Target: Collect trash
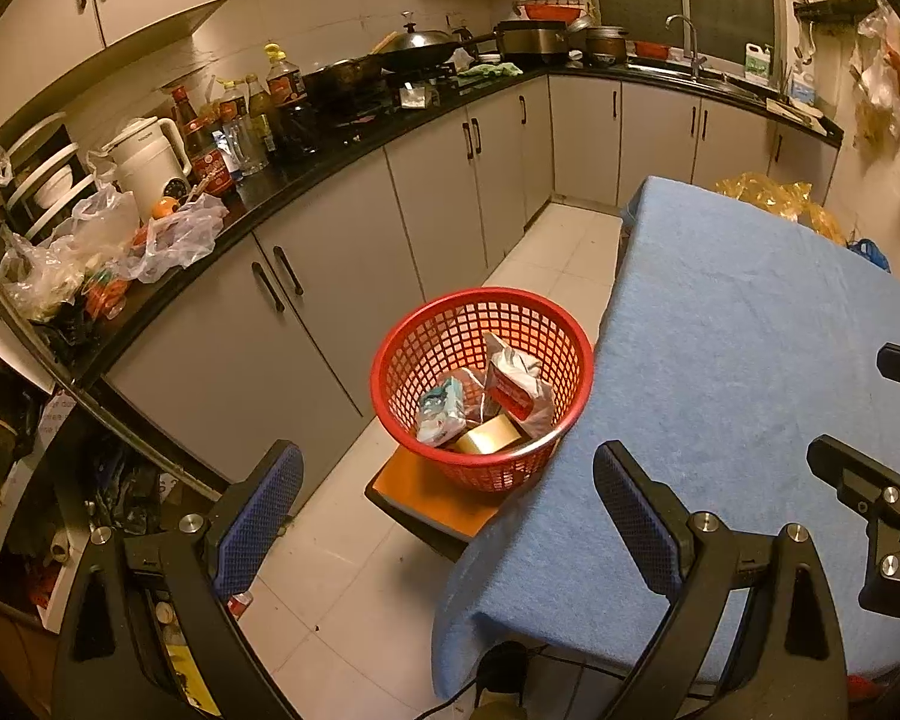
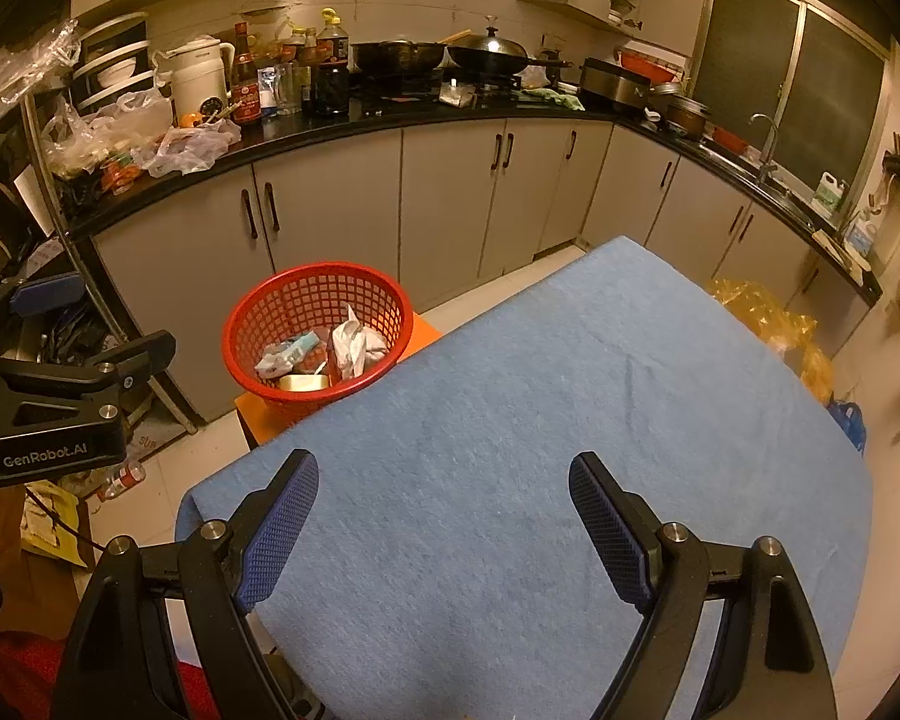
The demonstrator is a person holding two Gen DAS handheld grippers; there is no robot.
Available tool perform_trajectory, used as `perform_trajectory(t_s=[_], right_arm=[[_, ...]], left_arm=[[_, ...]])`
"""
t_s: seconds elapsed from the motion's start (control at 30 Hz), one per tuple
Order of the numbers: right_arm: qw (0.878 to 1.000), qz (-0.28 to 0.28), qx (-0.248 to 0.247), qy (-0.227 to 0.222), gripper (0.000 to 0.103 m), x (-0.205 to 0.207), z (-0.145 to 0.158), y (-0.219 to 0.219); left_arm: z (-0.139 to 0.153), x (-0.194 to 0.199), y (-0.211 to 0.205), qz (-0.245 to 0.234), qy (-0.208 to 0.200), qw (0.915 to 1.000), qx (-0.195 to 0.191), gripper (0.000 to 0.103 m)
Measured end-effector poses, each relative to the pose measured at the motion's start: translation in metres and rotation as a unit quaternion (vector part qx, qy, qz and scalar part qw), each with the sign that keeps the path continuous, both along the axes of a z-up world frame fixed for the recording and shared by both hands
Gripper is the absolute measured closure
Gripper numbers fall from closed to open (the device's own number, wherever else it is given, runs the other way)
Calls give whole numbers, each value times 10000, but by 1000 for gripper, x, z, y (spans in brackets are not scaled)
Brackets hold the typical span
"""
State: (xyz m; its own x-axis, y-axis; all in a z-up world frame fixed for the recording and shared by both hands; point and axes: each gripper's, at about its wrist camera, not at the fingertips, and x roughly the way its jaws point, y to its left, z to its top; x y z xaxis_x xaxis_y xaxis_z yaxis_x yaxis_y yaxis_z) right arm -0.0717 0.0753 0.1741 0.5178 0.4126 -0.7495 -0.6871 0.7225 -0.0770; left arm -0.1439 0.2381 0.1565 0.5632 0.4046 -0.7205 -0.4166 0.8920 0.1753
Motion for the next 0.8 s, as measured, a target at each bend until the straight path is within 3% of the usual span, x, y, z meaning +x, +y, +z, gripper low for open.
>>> perform_trajectory(t_s=[0.8], right_arm=[[9972,-455,-323,504,14,-3,-41,-43]], left_arm=[[-39,8,-36,-358,412,9985,-86,6]])
